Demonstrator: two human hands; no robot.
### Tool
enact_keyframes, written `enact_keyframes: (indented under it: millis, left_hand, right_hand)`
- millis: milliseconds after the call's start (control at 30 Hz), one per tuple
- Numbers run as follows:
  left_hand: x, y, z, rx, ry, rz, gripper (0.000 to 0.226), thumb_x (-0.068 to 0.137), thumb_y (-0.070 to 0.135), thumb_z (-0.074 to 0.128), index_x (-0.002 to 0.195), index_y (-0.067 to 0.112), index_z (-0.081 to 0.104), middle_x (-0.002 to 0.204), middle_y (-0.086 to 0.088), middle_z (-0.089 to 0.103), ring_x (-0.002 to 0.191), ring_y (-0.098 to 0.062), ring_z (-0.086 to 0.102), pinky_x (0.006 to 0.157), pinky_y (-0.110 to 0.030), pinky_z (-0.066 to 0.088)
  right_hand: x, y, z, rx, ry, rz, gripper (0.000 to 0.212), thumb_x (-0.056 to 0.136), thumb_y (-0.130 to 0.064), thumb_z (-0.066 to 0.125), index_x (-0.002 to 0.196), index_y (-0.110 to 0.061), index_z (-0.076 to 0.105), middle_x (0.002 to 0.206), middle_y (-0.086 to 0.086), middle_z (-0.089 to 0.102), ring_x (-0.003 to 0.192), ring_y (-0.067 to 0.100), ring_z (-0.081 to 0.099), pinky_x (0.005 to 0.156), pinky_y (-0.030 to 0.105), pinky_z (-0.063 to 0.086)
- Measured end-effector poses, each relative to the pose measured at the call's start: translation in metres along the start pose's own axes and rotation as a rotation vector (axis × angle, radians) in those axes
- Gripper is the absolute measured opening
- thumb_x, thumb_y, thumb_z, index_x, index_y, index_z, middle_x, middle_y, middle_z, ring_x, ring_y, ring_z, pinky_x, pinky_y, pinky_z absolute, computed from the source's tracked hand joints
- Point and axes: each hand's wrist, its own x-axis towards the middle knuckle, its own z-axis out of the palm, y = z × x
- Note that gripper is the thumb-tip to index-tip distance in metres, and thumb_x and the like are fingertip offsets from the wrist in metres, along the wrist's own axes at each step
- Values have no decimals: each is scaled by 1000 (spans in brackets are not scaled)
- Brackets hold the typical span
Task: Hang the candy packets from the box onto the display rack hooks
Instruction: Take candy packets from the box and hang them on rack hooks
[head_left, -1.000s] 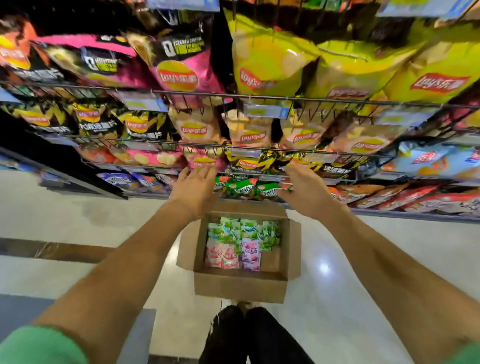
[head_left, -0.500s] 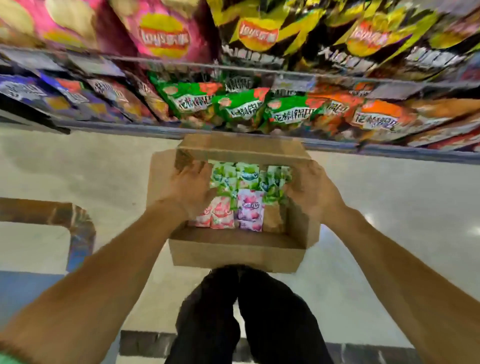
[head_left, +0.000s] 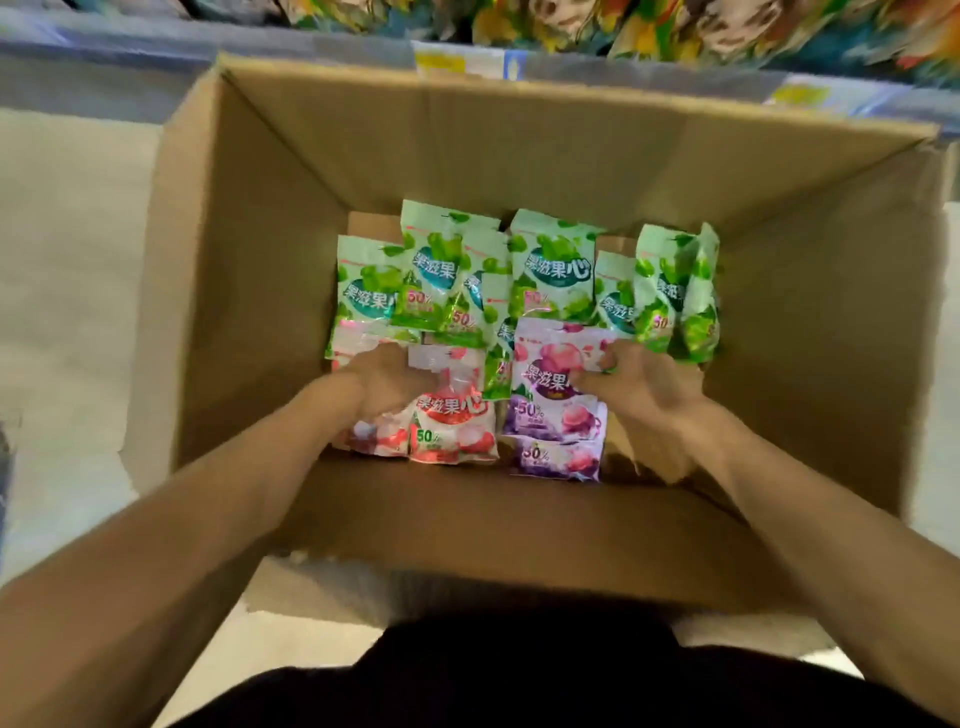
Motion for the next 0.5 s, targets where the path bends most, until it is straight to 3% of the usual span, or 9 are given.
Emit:
enact_keyframes:
  millis: [100,167,200,267,333,400,500]
  left_hand:
    - [24,-6,10,-211,-50,-69,63,86,47,78,133,12,54,113,-9,66,88,-20,70,72,-31,61]
    - [34,-6,14,-243,-2,-91,61,81,41,85,124,8,58,102,-8,70,82,-18,72,70,-29,62]
    - [37,-5,15,-234,24,-95,54,79,38,87,116,8,62,94,-6,71,77,-15,72,66,-27,61]
    - [38,-7,17,-186,83,-85,37,78,35,89,92,11,64,77,-2,69,61,-11,65,52,-23,54]
    - [35,-10,20,-114,131,-38,30,81,31,86,85,11,64,67,-3,66,52,-12,57,46,-22,43]
    - [31,-11,22,-121,132,30,19,86,23,82,91,12,67,70,-4,65,58,-16,58,50,-24,41]
    - [20,-10,18,-58,86,168,10,91,19,75,93,15,66,82,-6,67,73,-20,60,61,-28,44]
  right_hand:
    - [21,5,24,172,5,32,69,92,-50,67,137,-2,47,119,6,62,115,28,61,100,34,48]
    - [27,2,32,225,62,62,65,91,-44,72,133,0,49,116,9,64,106,27,62,83,30,47]
    - [30,2,35,255,63,70,66,89,-43,74,131,2,50,110,8,65,99,27,63,79,33,50]
    - [37,2,39,309,57,86,75,85,-38,80,138,2,48,119,9,66,96,25,64,77,37,56]
    - [36,0,38,349,53,92,80,80,-33,85,141,1,44,124,10,65,93,22,65,71,30,52]
    - [34,1,36,393,68,88,82,79,-27,87,141,1,40,129,13,63,106,28,66,75,30,49]
    - [18,0,33,383,100,73,83,83,-25,83,146,-3,33,133,16,59,122,35,59,94,41,52]
